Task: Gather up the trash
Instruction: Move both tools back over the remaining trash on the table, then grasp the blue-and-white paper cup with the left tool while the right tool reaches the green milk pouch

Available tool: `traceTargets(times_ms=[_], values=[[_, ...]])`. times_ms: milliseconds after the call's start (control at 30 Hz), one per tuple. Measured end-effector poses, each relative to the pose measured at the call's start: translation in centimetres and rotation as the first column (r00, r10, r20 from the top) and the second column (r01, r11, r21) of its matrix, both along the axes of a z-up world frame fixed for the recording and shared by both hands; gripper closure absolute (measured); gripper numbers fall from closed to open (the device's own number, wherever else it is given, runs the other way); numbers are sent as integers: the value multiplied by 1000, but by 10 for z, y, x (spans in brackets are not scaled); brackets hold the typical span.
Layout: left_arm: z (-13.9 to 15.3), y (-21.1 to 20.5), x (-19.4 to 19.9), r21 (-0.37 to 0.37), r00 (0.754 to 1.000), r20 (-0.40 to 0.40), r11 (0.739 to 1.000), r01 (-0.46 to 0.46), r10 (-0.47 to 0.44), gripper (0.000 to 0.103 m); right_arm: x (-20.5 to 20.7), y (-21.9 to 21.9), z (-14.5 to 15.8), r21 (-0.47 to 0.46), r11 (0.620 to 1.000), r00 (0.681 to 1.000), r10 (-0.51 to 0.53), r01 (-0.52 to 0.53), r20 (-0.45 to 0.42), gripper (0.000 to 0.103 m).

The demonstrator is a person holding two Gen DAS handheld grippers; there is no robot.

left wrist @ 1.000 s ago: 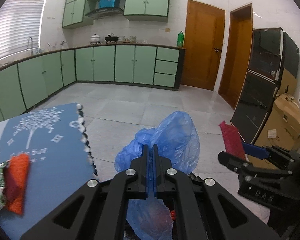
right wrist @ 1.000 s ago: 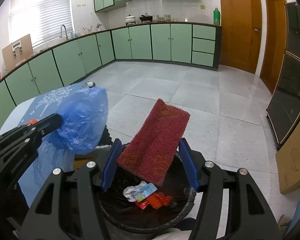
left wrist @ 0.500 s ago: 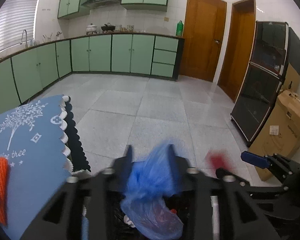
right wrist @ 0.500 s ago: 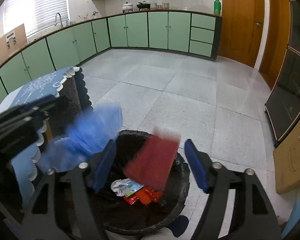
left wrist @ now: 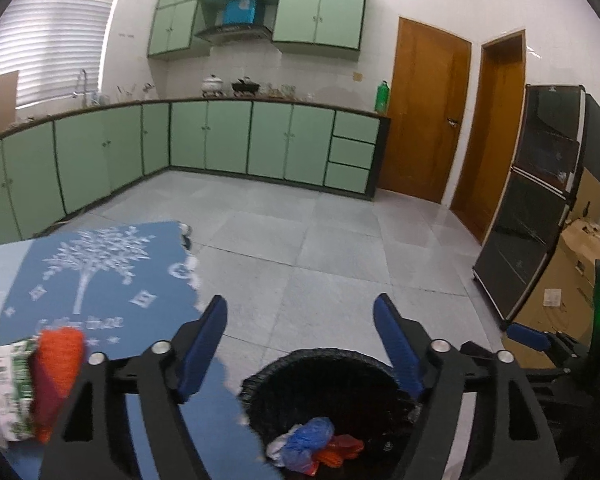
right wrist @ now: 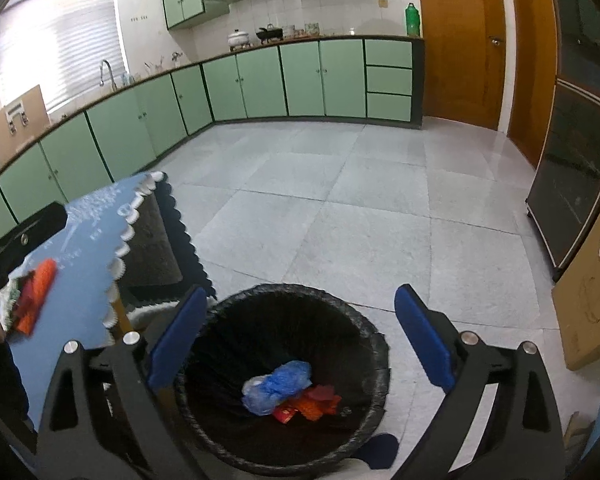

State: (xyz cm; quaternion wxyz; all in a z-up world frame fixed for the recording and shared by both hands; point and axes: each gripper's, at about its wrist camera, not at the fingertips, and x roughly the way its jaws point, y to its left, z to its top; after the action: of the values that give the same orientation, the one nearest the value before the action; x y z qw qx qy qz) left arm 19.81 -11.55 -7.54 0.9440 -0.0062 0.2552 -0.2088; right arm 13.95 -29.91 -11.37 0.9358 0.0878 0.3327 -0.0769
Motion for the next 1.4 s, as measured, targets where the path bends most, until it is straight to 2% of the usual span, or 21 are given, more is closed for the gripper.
traceTargets(times_ms=[333, 600, 733, 867, 1033, 1400], values=[[13, 77, -35, 37, 991, 38, 990, -132, 131, 22, -6, 65, 20, 14, 995, 994, 96, -97, 47, 8], [4, 156, -56, 87, 962, 38, 958, -274, 272, 22, -2, 141, 20, 38, 977, 977, 206, -208, 61, 8], [-3, 196, -63, 104, 940, 39, 934, -341, 339, 22, -2, 172, 23, 46, 964, 960, 257, -263, 113, 8], [-11, 226, -66, 111, 920, 27, 914, -391, 390, 22, -2, 205, 28, 10, 946, 934, 318, -324, 161, 8], [-22, 248, -67, 134, 910, 12, 901, -412, 414, 22, 9, 231, 26, 18, 937, 928, 342, -348, 146, 8], [-55, 267, -57, 151, 907, -83, 904, -399, 414, 22, 21, 263, 11, -5, 933, 930, 358, -359, 84, 7]])
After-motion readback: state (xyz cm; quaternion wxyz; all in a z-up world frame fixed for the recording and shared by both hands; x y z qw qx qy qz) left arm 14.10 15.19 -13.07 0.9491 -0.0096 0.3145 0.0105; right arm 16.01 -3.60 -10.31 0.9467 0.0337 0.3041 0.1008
